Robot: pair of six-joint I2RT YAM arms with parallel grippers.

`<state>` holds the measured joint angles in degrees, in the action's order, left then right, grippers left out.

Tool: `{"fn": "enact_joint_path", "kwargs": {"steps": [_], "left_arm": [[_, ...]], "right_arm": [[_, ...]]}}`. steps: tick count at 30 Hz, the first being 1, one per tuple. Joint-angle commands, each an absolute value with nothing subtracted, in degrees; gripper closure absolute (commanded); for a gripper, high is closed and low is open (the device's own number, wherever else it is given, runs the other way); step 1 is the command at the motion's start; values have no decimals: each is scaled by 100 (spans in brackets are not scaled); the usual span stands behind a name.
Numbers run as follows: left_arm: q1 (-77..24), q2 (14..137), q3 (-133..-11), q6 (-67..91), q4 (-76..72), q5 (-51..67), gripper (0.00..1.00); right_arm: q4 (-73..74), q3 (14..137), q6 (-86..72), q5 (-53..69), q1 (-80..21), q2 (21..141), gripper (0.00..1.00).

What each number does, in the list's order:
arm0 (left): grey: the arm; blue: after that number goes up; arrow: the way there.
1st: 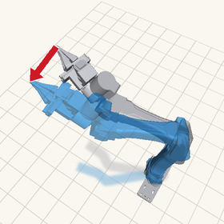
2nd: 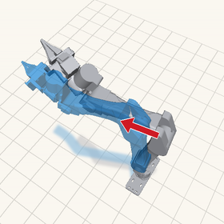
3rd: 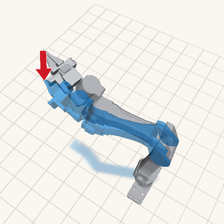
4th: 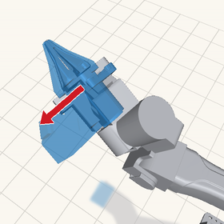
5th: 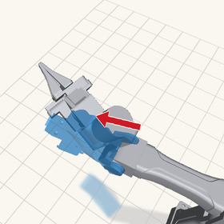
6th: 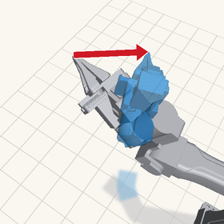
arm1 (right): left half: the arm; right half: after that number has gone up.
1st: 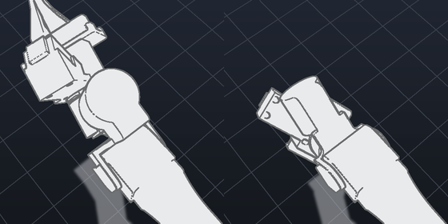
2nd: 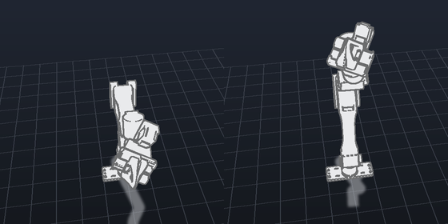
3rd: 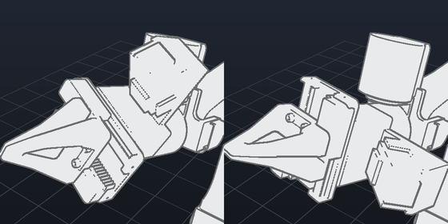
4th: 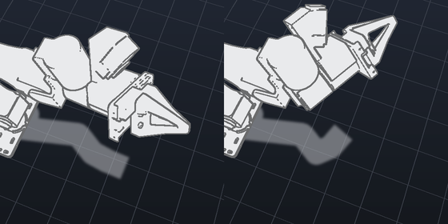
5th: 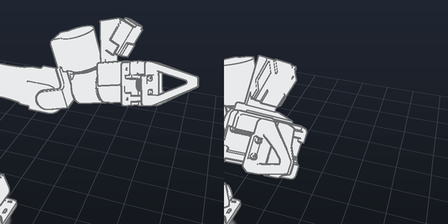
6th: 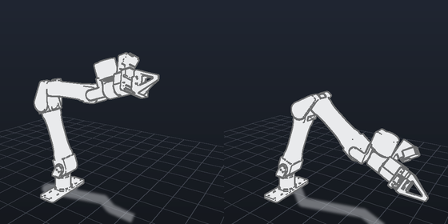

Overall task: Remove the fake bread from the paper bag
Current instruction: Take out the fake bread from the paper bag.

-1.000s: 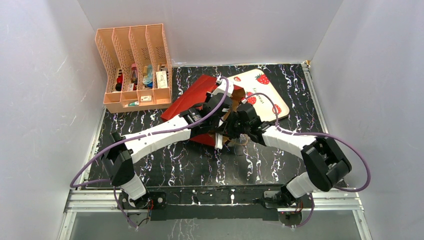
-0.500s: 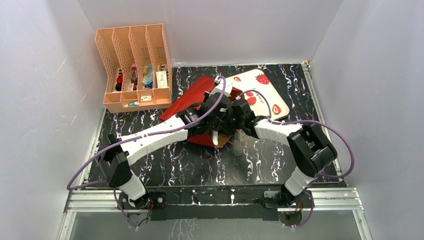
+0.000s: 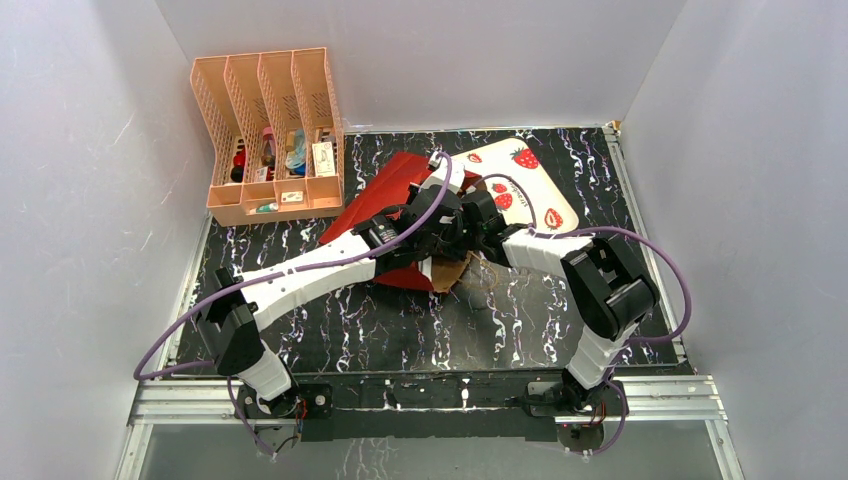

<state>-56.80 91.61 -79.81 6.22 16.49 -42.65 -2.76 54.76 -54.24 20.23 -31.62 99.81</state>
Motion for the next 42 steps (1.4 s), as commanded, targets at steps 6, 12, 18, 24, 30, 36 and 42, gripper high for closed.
{"fn": "enact_joint_path", "kwargs": {"steps": [6, 12, 18, 24, 30, 36, 42], "left_arm": [[-5688, 8912, -8248, 659, 1675, -4667, 100], [-5690, 8897, -8315, 764, 1767, -4816, 100], [-5693, 8883, -8345, 861, 1785, -4899, 100], [-5694, 8982, -8505, 801, 1779, -5017, 100], [-5687, 9058, -8565, 809, 1716, -5079, 100], [-5693, 9088, -8600, 803, 1727, -5136, 100], [-5694, 9103, -8605, 776, 1774, -5239, 100]], "right_arm": [[-328, 5582, -5235, 2016, -3094, 9289, 100], [98, 5490, -5157, 1844, -3094, 8711, 100], [576, 5414, -4988, 1697, -3094, 8272, 100], [964, 5295, -4918, 1639, -3103, 7926, 100], [1383, 5299, -4607, 1530, -3141, 7738, 100], [1703, 5299, -4431, 1402, -3181, 7583, 100], [2014, 5412, -4254, 1324, -3262, 7477, 100]]}}
